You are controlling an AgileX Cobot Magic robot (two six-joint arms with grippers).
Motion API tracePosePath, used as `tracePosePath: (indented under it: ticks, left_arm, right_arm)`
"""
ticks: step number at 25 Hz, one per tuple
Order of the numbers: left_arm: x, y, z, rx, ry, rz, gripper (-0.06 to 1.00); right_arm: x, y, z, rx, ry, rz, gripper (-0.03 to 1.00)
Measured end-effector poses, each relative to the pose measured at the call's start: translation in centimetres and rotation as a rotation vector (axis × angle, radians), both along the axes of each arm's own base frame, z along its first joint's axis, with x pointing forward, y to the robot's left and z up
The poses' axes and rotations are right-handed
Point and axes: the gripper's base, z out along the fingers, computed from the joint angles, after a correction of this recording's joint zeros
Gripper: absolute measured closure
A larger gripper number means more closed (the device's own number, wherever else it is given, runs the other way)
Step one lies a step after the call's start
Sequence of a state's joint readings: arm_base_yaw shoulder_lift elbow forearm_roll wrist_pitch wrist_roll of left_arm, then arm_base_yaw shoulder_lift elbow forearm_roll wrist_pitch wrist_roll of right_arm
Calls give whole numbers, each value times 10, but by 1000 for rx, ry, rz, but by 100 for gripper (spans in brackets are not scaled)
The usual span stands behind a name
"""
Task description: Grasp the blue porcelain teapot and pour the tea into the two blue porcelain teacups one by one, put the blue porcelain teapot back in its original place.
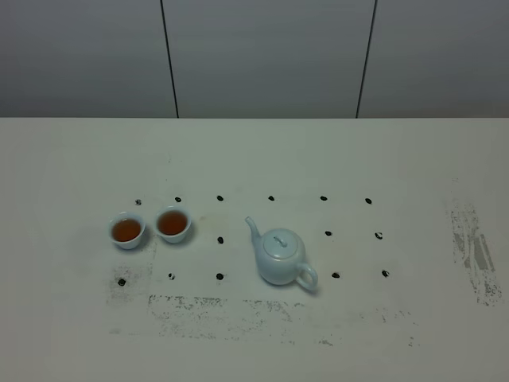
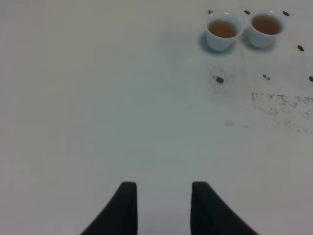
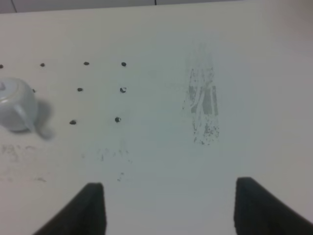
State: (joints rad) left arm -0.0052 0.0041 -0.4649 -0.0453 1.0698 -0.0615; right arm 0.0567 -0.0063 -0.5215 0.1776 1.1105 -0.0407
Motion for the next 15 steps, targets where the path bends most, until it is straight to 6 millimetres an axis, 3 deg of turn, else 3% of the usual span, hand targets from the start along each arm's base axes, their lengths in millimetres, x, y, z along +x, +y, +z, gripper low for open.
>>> tracePosePath:
  ticks: [15]
  left_arm:
    - [0, 0, 0, 0, 0, -3, 65]
  right_arm:
    - [0, 0, 0, 1, 0, -1, 43]
